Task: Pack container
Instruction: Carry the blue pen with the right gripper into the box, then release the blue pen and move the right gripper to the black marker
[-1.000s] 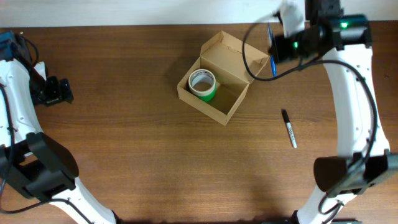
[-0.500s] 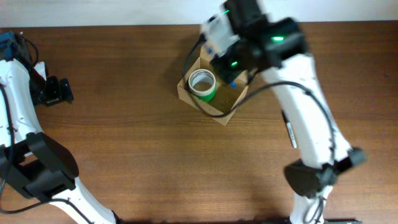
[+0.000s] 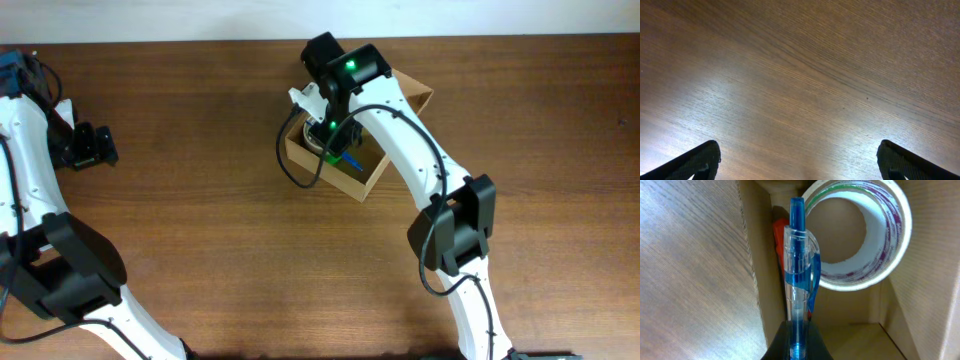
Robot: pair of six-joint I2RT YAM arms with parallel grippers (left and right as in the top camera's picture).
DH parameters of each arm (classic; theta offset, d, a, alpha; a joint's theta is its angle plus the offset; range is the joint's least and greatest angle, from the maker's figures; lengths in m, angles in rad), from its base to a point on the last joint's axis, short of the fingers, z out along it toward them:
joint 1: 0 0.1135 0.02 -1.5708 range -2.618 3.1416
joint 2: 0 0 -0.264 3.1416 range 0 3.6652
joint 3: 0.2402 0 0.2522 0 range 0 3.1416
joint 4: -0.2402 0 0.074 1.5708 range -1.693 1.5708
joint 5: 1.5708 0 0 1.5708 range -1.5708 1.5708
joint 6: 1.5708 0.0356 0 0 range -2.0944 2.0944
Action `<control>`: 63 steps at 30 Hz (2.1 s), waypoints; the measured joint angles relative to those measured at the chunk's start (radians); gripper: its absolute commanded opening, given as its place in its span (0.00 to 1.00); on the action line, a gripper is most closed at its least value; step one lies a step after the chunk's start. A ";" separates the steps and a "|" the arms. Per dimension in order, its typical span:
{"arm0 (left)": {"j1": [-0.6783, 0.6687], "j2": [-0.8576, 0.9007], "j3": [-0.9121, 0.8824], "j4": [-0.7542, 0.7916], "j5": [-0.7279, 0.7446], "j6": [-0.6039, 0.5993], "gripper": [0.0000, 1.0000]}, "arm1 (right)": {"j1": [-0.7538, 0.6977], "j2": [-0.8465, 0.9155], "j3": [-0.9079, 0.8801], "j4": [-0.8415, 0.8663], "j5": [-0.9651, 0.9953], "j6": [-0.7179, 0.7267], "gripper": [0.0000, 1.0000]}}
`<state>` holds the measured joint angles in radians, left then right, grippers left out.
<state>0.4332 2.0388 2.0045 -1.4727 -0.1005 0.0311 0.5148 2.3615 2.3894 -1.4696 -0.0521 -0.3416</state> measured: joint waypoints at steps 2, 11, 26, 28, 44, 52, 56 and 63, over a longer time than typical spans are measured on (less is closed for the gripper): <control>0.000 0.000 0.000 0.000 0.000 0.000 1.00 | 0.000 0.013 -0.006 0.015 -0.005 -0.001 0.04; 0.000 0.000 0.000 0.000 0.000 0.000 1.00 | 0.000 0.015 -0.071 0.056 -0.028 -0.002 0.04; 0.000 0.000 0.000 0.000 0.000 0.000 1.00 | 0.000 0.015 -0.189 0.109 -0.059 -0.003 0.04; 0.000 0.000 0.000 0.000 0.000 0.000 1.00 | 0.000 0.015 -0.199 0.114 -0.059 -0.003 0.04; 0.000 0.000 0.000 0.000 0.000 0.000 1.00 | -0.001 0.015 -0.217 0.108 -0.062 -0.003 0.54; 0.000 0.000 0.000 0.000 0.000 0.000 1.00 | -0.003 -0.036 0.000 -0.004 0.063 0.025 0.53; 0.000 0.000 0.000 0.000 0.000 0.000 1.00 | -0.024 -0.193 0.010 -0.024 0.166 0.043 0.53; 0.000 0.000 0.000 0.000 0.000 0.000 1.00 | -0.304 -0.591 -0.045 0.016 0.229 0.053 0.53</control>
<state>0.4332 2.0388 2.0045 -1.4727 -0.1005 0.0311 0.2111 1.7706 2.3447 -1.4532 0.1764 -0.2886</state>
